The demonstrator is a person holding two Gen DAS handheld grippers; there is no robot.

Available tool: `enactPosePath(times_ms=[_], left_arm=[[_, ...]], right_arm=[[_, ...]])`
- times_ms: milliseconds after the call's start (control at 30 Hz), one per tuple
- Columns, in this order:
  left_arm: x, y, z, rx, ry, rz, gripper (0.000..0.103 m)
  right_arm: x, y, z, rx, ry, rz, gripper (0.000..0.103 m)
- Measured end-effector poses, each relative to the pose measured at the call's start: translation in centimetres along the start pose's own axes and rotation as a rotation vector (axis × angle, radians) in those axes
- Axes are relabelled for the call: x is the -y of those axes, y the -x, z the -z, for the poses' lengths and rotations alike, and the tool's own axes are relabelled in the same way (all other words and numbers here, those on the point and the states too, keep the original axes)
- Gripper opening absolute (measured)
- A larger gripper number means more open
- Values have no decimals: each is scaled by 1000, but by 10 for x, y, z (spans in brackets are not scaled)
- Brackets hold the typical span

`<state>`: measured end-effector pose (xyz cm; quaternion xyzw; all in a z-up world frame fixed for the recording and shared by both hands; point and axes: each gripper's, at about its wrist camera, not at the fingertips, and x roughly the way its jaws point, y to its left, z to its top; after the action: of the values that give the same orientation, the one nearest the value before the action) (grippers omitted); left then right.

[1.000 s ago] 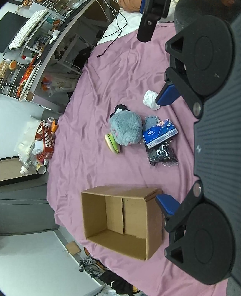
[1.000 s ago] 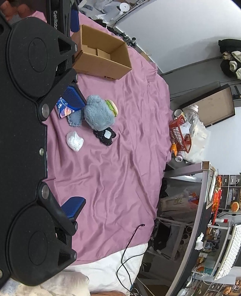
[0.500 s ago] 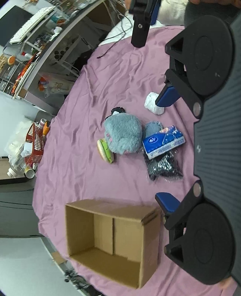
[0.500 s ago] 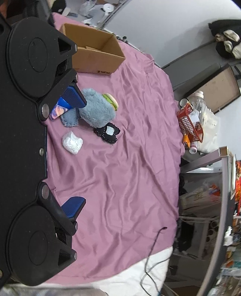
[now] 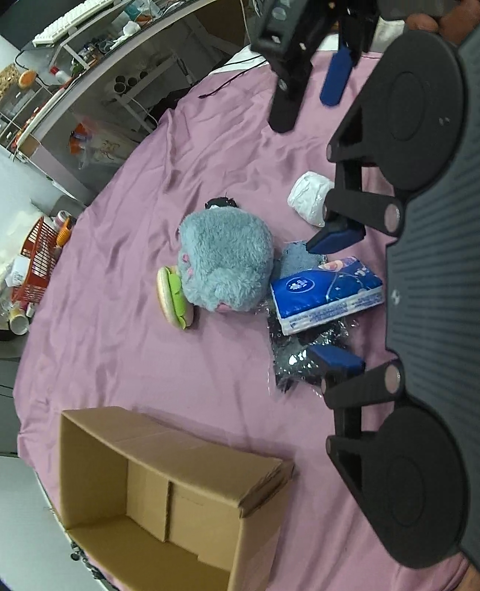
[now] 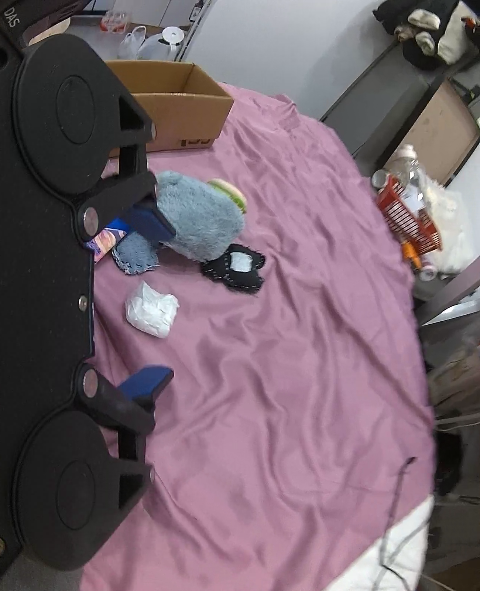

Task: Organize soft objects
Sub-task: 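Grasp the blue tissue pack with the left gripper while the right gripper grasps the white crumpled tissue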

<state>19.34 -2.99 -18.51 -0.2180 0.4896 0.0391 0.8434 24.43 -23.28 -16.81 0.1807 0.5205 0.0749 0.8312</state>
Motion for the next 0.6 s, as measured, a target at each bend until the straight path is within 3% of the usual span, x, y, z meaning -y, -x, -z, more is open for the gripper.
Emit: enactPosePath(times_ms=[233, 367, 500, 567, 600], left_arm=[[-3, -21, -4, -10, 34, -4, 46], [0, -25, -7, -2, 32, -4, 31], [1, -25, -7, 8, 21, 5, 27], [3, -25, -7, 16, 10, 8, 26], [3, -25, -6, 20, 4, 12, 25]], right_arm=[[10, -36, -3, -78, -84, 2, 57], [11, -48, -4, -97, -93, 19, 57], [7, -61, -1, -119, -83, 39, 54], [5, -68, 0, -144, -75, 36, 38], [4, -72, 1, -162, -68, 38, 38]])
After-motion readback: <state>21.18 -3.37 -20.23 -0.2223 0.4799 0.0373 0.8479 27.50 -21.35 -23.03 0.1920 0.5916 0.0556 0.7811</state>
